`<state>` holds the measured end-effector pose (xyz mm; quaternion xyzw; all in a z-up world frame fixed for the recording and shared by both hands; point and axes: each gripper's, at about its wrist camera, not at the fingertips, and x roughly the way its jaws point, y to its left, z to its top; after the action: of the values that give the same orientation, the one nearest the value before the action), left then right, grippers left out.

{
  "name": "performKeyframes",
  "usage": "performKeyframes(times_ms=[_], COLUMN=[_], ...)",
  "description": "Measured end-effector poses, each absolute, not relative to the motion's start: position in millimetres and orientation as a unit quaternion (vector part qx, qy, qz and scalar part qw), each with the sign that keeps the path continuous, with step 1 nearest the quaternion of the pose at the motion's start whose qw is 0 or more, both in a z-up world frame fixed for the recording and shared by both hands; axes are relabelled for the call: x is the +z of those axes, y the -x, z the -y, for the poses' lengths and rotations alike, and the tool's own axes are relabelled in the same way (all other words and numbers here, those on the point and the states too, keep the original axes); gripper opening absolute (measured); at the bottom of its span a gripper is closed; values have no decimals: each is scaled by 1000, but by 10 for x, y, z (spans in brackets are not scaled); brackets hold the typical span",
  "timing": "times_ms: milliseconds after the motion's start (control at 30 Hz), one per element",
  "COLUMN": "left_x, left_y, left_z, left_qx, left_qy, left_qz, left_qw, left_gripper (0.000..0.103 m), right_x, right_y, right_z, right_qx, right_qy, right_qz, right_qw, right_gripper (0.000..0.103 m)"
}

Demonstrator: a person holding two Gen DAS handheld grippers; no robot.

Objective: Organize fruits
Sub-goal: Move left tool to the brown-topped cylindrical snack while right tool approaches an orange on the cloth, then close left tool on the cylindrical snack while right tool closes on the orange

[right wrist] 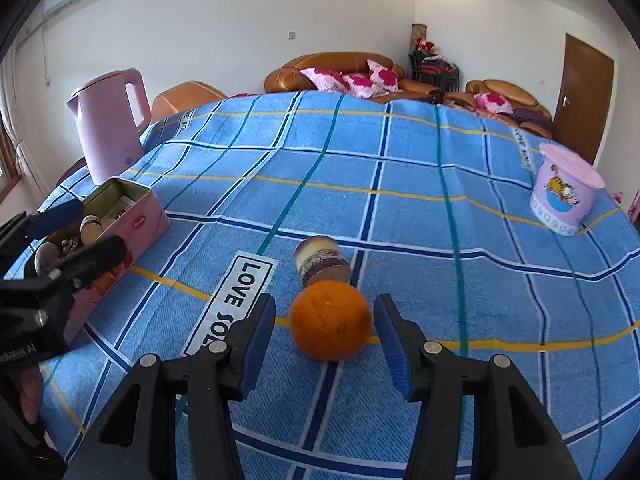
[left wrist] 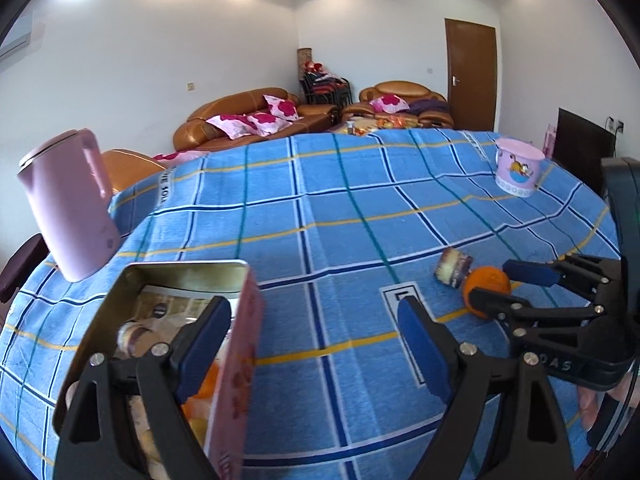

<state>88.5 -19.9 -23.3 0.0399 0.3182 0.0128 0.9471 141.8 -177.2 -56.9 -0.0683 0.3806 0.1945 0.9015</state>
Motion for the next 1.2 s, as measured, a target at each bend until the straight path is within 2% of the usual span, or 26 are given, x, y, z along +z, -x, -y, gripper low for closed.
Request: performKeyframes(times_ms=[200, 267, 533, 867, 900, 967, 1100, 1200], left_x=[-294, -314, -362, -526, -542, -573, -632, -667], left_y=[-1031, -1079, -1208, -1503, -1530, -1582, -1703, -1772], left_z=[295, 330, 588, 925, 945, 979, 1017, 1026], left_qx=[-2, -7, -46, -92, -94, -103, -118, -124], left_qy=[-35, -31, -17, -5, -7, -7, 1, 9], left_qz=[-337, -343, -352, -379, -381, -389, -406, -416], left_qw=[941, 939, 935, 921, 920, 916, 906, 901], left_gripper=[88, 88, 88, 86, 85, 74, 65, 52], right_x=[-687, -659, -572, -600, -604, -614, -630, -632], right_y=[-1499, -1481, -1480, -1672, -1685, -1697, -1705, -1704], right_z=[1793, 1845, 2097, 2432, 2439, 2462, 2513, 2514], right_qx=[192, 194, 135, 89, 88, 84, 81, 83], right_qy=[54, 41, 23, -26, -30, -34, -45, -45], right_qz=[-408, -400, -373, -386, -388, -389, -391, -391], right_qw=[891, 895, 918, 918, 917, 917, 916, 915], right_gripper=[53, 49, 48, 48, 48, 48, 49, 49])
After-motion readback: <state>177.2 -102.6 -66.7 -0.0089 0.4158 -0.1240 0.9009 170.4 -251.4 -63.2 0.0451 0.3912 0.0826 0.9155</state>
